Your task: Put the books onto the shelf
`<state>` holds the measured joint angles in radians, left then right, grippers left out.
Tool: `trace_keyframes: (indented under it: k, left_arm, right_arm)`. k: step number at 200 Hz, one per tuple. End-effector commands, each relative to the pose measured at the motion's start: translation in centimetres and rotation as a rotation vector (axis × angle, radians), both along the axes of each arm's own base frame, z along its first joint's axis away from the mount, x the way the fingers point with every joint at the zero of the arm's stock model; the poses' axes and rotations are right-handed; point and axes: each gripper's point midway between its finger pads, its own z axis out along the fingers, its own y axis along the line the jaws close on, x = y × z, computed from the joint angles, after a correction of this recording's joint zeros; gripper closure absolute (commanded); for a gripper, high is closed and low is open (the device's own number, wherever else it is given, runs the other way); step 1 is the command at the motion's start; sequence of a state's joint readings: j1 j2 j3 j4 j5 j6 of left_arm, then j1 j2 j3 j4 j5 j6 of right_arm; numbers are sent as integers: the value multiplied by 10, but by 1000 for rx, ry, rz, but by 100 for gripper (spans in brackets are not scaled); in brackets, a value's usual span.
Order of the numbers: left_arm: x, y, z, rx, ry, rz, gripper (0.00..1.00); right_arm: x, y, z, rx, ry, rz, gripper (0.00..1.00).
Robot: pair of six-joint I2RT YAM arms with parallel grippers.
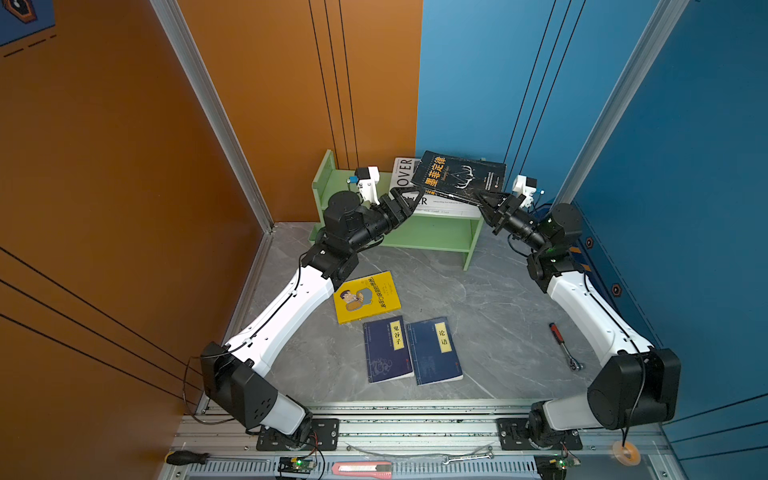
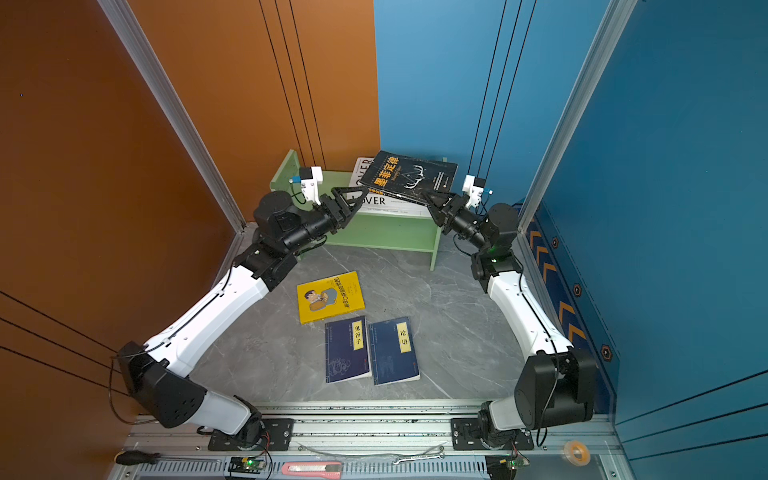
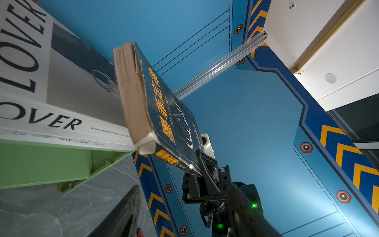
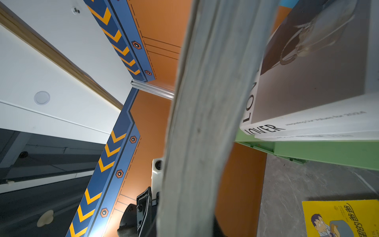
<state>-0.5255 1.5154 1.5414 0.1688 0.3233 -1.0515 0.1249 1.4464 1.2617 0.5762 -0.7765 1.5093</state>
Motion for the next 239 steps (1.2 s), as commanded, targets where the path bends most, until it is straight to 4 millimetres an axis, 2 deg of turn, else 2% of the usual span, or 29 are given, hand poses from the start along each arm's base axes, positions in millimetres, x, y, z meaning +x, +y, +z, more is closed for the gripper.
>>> trace_keyframes:
  k: [1,51,80,117,157,170,196,205,226,239]
  left_arm:
    - [3,1,27,-35,-74,36,33]
    - [13,-2,35,-77,-89,60,44]
    - [16,-9,36,-106,-91,60,60]
    - [13,-19,36,-81,-120,96,77]
    - [7,-22,40,-69,-150,143,92]
    - [6,-20,45,-63,-169,163,93]
    - [10,-16,50,-63,-184,202,97]
    - [13,-16,51,-70,-192,210,97]
    - [21,-18,54,-97,-211,220,100]
    - [28,-18,55,-118,-220,227,100]
  right_arm:
    - [-21,3,46,-3,-169,53,85]
    - [-27,8,52,-24,-213,78,85]
    - [-28,10,53,-40,-218,82,85]
    - [-24,12,50,-80,-213,88,85]
    - [-16,9,40,-146,-181,47,85]
    - [-14,7,42,-150,-186,31,85]
    - [-4,3,41,-148,-157,-2,78]
    - [1,3,39,-149,-142,-11,72]
    - [11,0,33,-154,-110,-34,70]
    - [19,-6,30,-166,-99,-66,58]
